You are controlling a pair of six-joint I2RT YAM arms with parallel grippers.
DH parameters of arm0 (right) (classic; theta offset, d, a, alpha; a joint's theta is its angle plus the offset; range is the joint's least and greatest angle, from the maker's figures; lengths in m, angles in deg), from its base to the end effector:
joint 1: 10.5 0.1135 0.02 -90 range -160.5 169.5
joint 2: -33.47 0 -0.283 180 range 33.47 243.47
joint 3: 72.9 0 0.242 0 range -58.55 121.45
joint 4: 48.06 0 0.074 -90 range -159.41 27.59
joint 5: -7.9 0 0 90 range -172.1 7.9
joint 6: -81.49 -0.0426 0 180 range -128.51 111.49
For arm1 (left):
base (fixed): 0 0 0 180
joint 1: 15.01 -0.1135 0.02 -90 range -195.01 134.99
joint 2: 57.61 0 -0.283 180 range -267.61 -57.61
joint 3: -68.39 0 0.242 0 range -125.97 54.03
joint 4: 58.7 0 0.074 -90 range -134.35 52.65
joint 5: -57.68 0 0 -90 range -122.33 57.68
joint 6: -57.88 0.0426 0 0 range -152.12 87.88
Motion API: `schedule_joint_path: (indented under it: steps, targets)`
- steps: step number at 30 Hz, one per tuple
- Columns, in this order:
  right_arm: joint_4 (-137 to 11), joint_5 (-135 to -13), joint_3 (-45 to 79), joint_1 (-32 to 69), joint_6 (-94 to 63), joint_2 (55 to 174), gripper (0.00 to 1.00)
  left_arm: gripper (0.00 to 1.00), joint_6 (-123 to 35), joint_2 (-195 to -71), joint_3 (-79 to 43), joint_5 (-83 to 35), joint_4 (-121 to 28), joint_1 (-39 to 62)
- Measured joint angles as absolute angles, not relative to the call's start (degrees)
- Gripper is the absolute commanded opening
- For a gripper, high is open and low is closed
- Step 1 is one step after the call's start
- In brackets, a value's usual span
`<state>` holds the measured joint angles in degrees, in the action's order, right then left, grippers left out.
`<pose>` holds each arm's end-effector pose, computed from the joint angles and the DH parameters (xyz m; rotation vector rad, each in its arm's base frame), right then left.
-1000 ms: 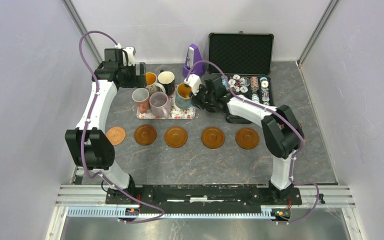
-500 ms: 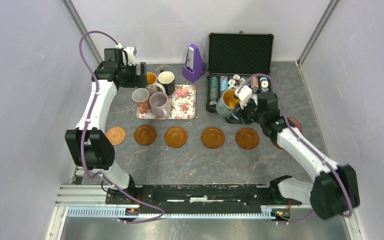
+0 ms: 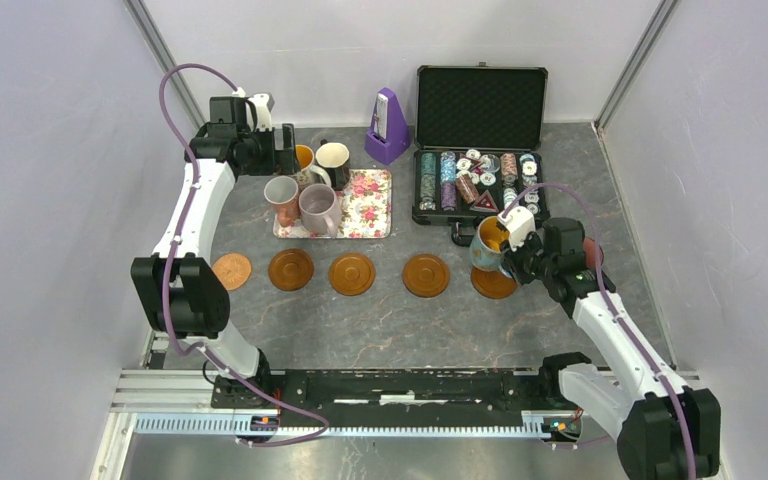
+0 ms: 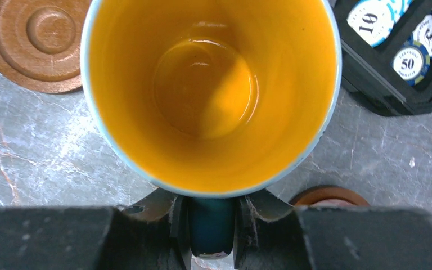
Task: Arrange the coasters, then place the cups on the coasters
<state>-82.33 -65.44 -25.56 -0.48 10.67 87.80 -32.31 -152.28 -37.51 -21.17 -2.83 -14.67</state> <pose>0.1766 0.0436 0.2382 -0.7153 2.1508 0.2483 0.3627 -0.0104 0.3613 0.0986 2.3411 -0.2331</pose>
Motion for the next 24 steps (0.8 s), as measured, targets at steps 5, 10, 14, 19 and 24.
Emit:
schedule_joint_path:
  steps: [5, 10, 14, 19, 24]
  targets:
    - [-83.3, -65.4, -27.1, -2.5, 11.4, 86.3, 0.00, 1.00, -32.4, -152.3, -37.5, -21.2, -2.8, -14.7]
    - [-84.5, -65.1, -28.4, -3.5, 11.9, 84.9, 0.00, 1.00, -32.4, -152.3, -37.5, -21.2, -2.8, -14.7]
    - [-84.8, -65.2, -29.5, -3.8, 12.2, 83.7, 0.00, 1.00, -32.4, -152.3, -37.4, -21.2, -2.8, -14.7]
    - [-86.1, -65.5, -30.5, -3.8, 12.1, 82.7, 0.00, 1.00, -32.4, -152.3, -36.9, -21.2, -2.9, -14.7]
    - [-86.4, -66.1, -30.6, -3.8, 11.7, 82.6, 0.00, 1.00, -32.4, -152.3, -36.7, -21.2, -2.9, -14.7]
